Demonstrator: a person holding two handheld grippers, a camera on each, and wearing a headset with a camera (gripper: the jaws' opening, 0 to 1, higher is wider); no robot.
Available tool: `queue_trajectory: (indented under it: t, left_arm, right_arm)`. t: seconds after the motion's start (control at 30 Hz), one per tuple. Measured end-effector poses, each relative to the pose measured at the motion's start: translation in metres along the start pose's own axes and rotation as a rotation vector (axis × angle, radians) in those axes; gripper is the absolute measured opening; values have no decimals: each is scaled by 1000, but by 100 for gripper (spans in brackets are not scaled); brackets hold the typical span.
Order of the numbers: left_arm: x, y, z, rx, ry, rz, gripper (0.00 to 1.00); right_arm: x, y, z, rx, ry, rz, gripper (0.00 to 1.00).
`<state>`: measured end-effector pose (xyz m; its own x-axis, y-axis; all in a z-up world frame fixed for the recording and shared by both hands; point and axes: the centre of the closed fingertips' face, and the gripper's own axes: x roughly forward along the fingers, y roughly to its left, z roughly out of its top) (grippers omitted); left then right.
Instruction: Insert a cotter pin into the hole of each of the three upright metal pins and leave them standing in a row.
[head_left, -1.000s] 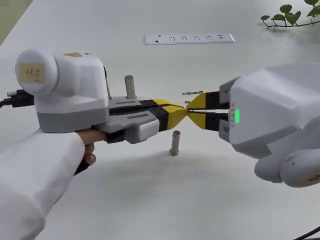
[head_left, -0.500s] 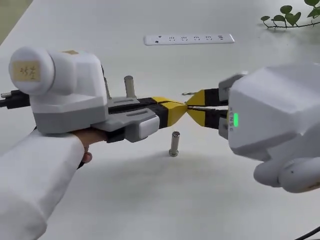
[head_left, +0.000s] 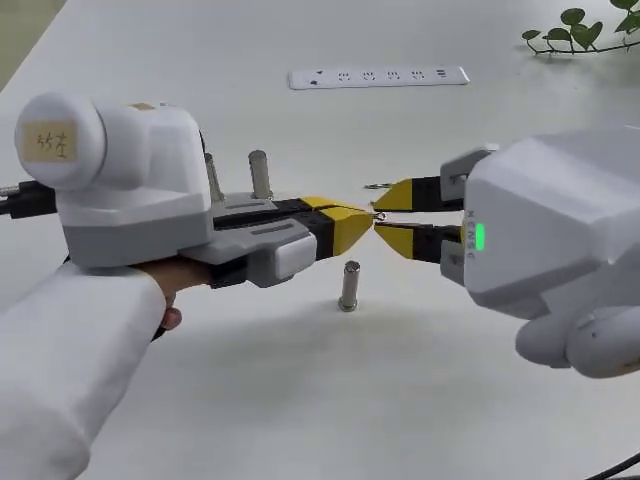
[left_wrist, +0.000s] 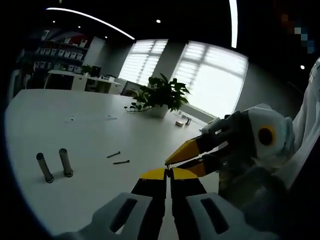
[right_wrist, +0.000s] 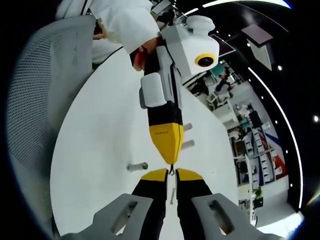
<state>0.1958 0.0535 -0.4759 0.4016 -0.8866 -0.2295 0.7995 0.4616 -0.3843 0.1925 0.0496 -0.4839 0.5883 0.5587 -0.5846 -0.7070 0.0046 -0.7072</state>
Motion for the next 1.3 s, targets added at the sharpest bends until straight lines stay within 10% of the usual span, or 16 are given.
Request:
queue_trajectory:
  t: [0.5,0.77,1.3]
  left_arm:
    - [-2,-5,-9,69,40,-34,0]
    - [-3,-15,-19,174,108,-69,0]
    - [-5,-35,-26,390,158,-164,0]
  right_arm:
    - [-2,8,-24,348,-46,102,22]
    - [-6,35,-15,812,-210,414,25]
    - [-14,42,-2,911,-302,535,16]
